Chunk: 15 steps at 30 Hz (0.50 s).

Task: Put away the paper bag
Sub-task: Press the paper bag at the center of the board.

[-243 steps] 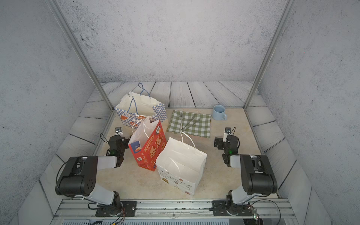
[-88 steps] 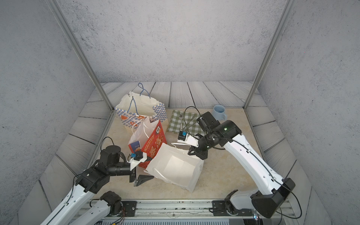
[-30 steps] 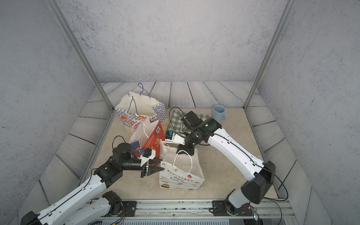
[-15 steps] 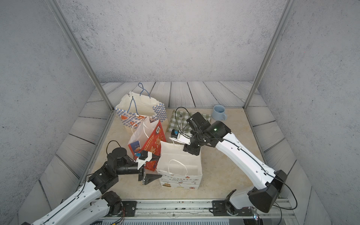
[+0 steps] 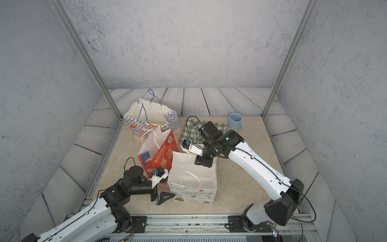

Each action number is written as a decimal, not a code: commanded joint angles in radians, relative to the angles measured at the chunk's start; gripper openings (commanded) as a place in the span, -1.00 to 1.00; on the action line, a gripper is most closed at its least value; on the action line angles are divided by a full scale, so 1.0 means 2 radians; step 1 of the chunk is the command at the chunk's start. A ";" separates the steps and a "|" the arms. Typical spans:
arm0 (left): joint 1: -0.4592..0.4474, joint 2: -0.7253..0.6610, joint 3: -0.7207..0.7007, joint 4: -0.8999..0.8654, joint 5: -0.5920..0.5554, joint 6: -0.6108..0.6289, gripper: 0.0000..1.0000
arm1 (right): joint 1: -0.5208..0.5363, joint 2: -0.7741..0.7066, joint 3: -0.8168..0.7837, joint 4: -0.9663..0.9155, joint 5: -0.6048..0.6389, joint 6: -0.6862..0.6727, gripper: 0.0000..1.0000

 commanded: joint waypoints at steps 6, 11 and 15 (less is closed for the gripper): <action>-0.017 0.043 0.013 0.061 0.004 0.007 0.61 | 0.006 0.007 0.010 0.003 -0.030 0.003 -0.48; -0.034 0.066 -0.004 0.153 -0.008 -0.005 0.51 | 0.006 0.000 0.001 0.004 -0.030 0.004 -0.52; -0.042 0.072 -0.008 0.172 -0.018 0.005 0.42 | 0.006 -0.008 -0.006 0.007 -0.032 0.004 -0.53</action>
